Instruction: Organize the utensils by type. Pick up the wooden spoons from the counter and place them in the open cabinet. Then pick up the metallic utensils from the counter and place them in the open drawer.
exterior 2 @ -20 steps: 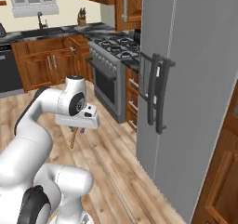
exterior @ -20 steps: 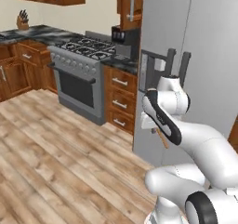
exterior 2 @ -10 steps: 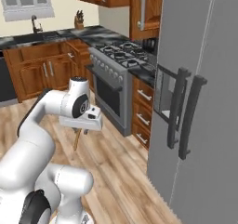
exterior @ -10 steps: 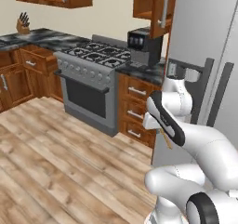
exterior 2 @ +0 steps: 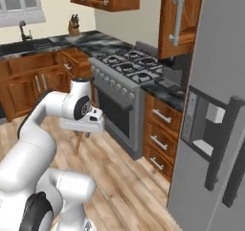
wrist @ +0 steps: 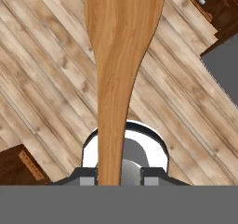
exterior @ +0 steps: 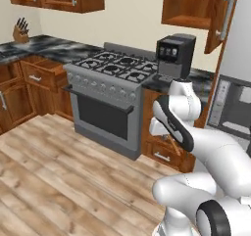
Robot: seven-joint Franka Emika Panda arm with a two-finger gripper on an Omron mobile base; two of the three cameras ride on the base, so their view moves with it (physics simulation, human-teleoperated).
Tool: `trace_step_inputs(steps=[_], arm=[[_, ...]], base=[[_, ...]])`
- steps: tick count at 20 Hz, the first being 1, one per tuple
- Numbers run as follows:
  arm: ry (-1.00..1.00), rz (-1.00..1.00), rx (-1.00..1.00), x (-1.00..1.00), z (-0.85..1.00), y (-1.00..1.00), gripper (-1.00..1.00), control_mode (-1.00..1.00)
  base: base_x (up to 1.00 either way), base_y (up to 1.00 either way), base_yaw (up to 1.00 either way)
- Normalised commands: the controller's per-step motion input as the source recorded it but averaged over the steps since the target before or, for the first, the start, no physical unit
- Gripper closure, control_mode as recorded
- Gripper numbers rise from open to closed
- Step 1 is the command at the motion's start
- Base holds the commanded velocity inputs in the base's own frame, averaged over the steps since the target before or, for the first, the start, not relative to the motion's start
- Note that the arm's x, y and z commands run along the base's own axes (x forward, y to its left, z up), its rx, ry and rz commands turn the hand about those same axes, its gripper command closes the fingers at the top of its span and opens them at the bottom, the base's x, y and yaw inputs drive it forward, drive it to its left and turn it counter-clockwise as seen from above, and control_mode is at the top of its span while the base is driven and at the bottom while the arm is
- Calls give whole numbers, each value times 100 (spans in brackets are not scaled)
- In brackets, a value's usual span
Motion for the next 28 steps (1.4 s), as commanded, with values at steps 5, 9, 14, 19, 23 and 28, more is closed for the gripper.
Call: trace_step_inputs(steps=[5, 9, 14, 19, 23, 28], arm=[[0, 0, 0, 0, 0, 0, 100, 100], [0, 0, 0, 0, 0, 0, 100, 100], [0, 0, 0, 0, 0, 0, 100, 100], [0, 0, 0, 0, 0, 0, 100, 100], [0, 0, 0, 0, 0, 0, 100, 100], [0, 0, 0, 0, 0, 0, 100, 100]], base=[[99, 48, -35], [96, 51, -43], [83, 45, -56], [67, 21, -55], [54, 10, -67], [51, 7, -54]])
